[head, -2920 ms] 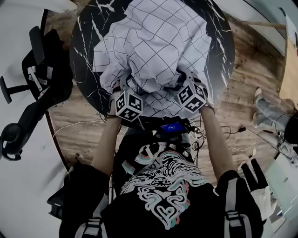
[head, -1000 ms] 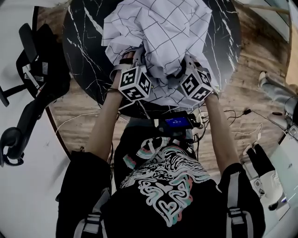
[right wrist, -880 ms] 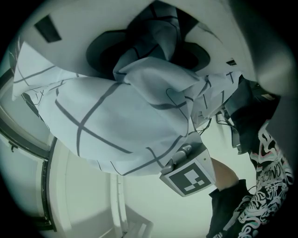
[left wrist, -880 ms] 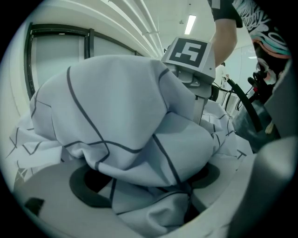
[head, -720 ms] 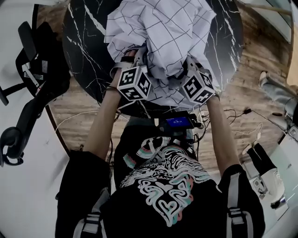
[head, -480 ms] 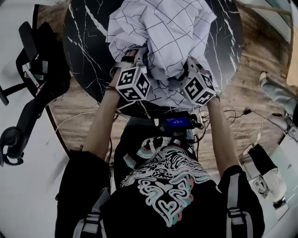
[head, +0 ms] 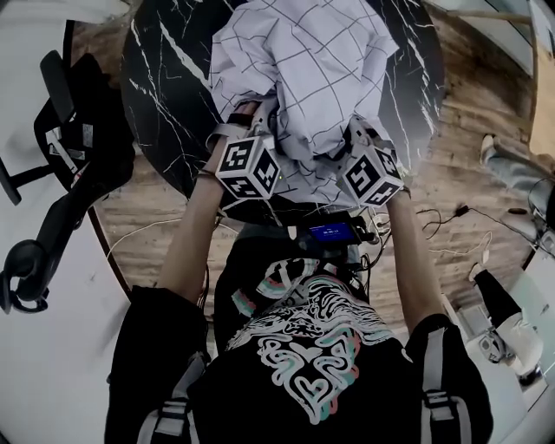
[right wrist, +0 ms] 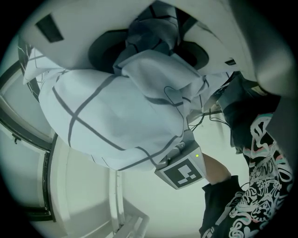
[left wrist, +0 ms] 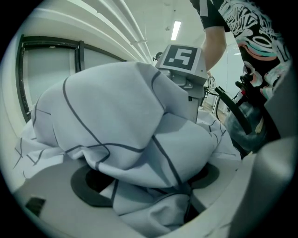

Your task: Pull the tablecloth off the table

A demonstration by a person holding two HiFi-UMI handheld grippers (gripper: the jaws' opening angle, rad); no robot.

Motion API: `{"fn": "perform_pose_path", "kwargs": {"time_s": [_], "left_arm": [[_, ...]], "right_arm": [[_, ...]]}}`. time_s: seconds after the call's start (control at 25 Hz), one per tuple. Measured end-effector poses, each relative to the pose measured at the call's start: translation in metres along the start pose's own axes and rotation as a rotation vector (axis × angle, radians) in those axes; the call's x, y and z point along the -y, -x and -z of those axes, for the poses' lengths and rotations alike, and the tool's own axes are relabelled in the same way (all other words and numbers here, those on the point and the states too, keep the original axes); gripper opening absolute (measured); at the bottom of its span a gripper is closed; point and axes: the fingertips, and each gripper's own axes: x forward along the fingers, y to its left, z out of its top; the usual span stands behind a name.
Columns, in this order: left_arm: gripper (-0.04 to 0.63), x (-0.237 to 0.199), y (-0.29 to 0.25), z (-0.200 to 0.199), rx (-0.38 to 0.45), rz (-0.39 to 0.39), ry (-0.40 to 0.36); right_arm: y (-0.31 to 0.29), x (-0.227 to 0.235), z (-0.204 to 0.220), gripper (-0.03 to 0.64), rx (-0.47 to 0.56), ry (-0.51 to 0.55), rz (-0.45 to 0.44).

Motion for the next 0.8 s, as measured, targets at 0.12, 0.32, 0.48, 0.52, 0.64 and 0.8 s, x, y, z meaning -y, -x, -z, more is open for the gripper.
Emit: {"fn": "perform_pose_path", "kwargs": {"time_s": [0.12, 0.32, 0.48, 0.52, 0.64, 0.8], "left_arm": [[0.485, 0.001, 0.004, -0.005, 0.000, -0.007, -0.013], [0.483, -0.001, 0.011, -0.018, 0.002, -0.012, -0.025], [0.483, -0.004, 0.018, -0.027, 0.006, -0.034, -0.043], [0.483, -0.004, 0.020, -0.029, 0.010, -0.040, -0.045], [0.483, -0.006, 0.026, -0.038, 0.024, -0.058, -0.046], [0.482, -0.007, 0.031, -0.050, 0.026, -0.088, -0.051]], "right_arm": [[0.005, -0.001, -0.003, 0.288, -0.004, 0.010, -0.001], [0.016, -0.001, -0.011, 0.287, 0.008, 0.013, -0.004], [0.024, 0.001, -0.018, 0.285, 0.017, 0.026, 0.007], [0.026, 0.001, -0.020, 0.285, 0.017, 0.029, 0.010], [0.035, 0.002, -0.026, 0.282, 0.017, 0.036, 0.017], [0.046, 0.004, -0.030, 0.281, 0.018, 0.055, 0.025]]}}
